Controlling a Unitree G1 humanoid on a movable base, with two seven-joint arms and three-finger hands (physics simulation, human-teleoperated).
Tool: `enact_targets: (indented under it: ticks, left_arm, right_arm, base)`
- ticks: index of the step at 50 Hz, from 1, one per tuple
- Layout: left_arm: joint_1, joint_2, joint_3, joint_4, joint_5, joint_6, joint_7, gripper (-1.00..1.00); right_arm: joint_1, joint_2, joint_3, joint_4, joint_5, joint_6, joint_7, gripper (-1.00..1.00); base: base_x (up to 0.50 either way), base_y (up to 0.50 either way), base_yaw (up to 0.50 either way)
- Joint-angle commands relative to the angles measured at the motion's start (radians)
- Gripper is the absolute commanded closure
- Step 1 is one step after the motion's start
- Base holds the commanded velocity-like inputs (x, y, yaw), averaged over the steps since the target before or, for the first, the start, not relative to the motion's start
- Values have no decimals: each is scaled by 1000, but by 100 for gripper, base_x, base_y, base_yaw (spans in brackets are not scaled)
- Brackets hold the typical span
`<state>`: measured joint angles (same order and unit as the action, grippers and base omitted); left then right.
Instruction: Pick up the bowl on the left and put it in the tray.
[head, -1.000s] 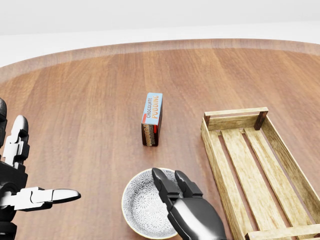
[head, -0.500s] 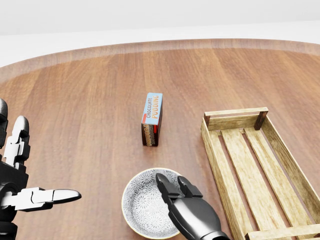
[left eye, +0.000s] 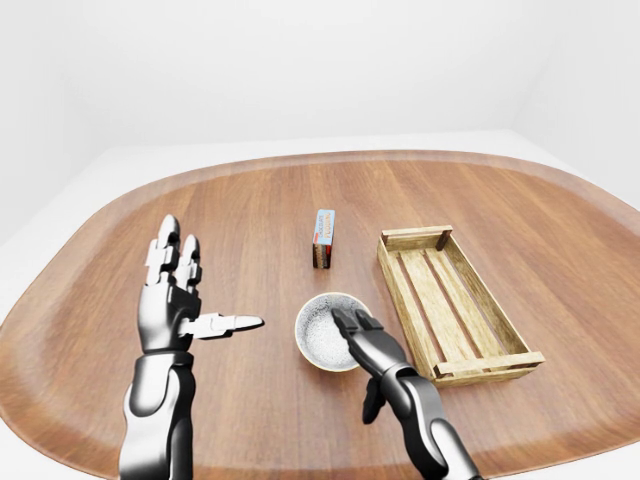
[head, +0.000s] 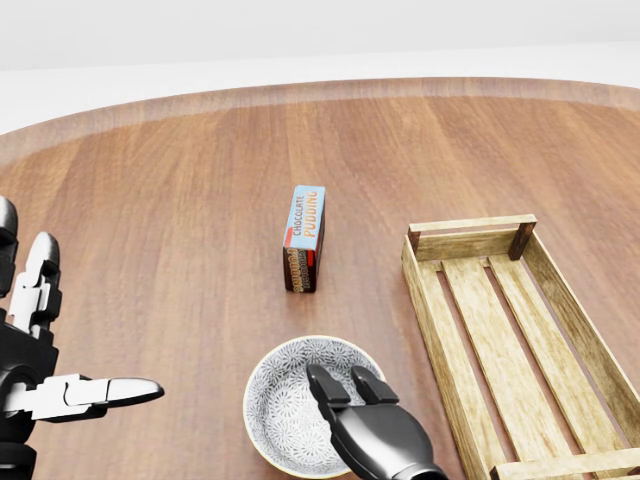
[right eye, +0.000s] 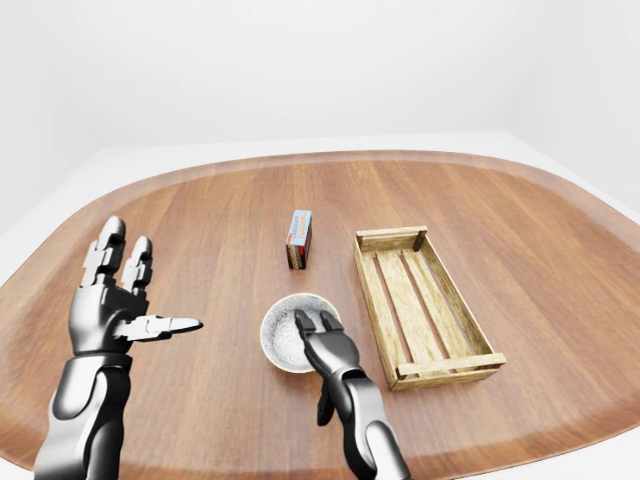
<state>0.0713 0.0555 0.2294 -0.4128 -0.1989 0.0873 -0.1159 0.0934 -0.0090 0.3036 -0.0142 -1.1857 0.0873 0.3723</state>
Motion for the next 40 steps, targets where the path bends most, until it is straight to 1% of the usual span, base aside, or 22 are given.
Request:
enact_targets:
  ticks: [1,5,6,10,19,22,23,27,37,40]
  left_arm:
    - [-6,-9,-27,80,22,0,12,-100]
    - [-4,-7,-23,70,18,0,12,-100]
    - [-6,-7,-22,75,18,0,12,-100]
    - [-4,-7,-21,67,16,0,12,-100]
    - [-4,-7,-21,69,17,0,11,-100]
    - [-4,-8,-22,72,18,0,10,-100]
    - [-5,-8,-23,73,19,0,11,-100]
    - [-3,-9,-26,71,21,0,11,-100]
    - [-4,-8,-23,71,18,0,11,-100]
    - [-4,-7,-21,70,16,0,10,-100]
  right_arm:
    - [-37,4,8,90,-49,0,32,-100]
    - [-44,8,14,104,-70,0,43,-100]
    - [-51,11,17,105,-84,0,59,-100]
    - [-75,16,8,125,-96,0,73,-100]
    - [-124,24,-22,226,-101,0,48,-100]
    - [-129,22,-27,232,-101,0,50,-100]
    - [-138,14,-28,240,-121,0,39,-100]
    - [-140,16,-40,237,-117,0,52,-100]
    - [-140,23,-31,275,-134,0,33,-100]
    - [-148,27,-28,265,-143,0,49,-100]
  base:
    - [0,0,0]
    - [0,0,0]
    - [0,0,0]
    - [0,0,0]
    - [0,0,0]
    - [0,0,0]
    - [0,0,0]
    - [0,0,0]
    - [0,0,0]
    - [0,0,0]
